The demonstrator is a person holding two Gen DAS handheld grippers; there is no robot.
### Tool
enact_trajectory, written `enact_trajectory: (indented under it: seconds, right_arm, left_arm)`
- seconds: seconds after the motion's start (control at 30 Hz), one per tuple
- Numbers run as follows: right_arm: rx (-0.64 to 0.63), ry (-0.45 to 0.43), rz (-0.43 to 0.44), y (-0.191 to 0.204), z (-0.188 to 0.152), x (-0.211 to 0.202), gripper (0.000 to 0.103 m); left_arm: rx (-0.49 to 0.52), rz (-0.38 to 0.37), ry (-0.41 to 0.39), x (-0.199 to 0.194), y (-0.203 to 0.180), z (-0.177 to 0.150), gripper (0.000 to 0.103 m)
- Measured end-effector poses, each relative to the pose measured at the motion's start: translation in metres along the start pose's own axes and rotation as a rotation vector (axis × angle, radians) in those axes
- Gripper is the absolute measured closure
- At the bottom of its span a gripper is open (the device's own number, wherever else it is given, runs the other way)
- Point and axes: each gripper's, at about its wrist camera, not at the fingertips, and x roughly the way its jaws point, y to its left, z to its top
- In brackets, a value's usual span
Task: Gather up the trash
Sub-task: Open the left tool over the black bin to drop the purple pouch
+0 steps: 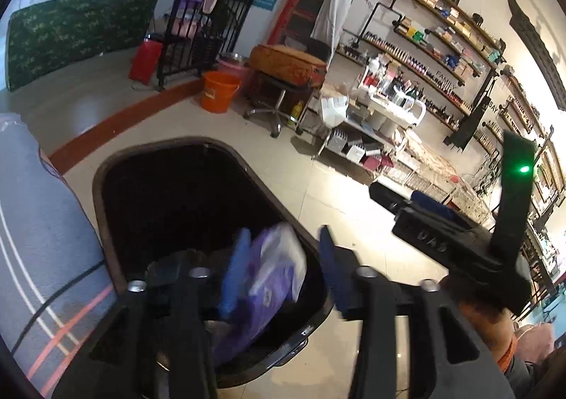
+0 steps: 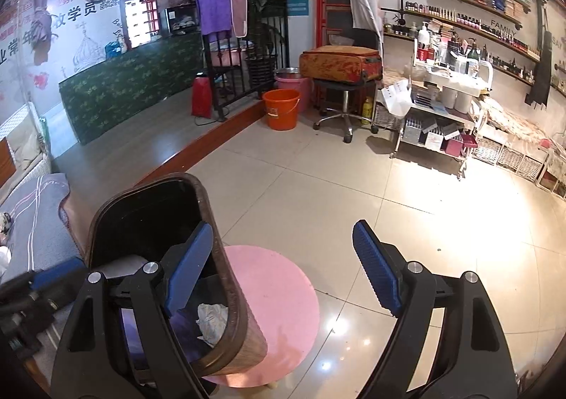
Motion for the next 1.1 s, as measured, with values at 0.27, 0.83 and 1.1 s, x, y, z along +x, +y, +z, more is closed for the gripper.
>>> enact_trajectory:
  seconds: [0.27,0.83,1.1]
  right_arm:
    - [0.005,-0.004,0.014,0.004,0.003,0.0,0.02]
    - [-0.061,0.026,0.163,0.057,-0.004,-0.011,0.011]
    - [-0.15,0.023,0.303,0.112,-0.01,-0.032,0.011]
  left_arm:
    - [-0.072,0.072,0.063,-0.009,0.012,-0.015,0.009]
    - [-0.056,0.365,-0.079,-0.098,0.028,-0.033,0.006]
    - [-0.111,0.514,-0.142,-0.146,0.05,-0.052,0.006]
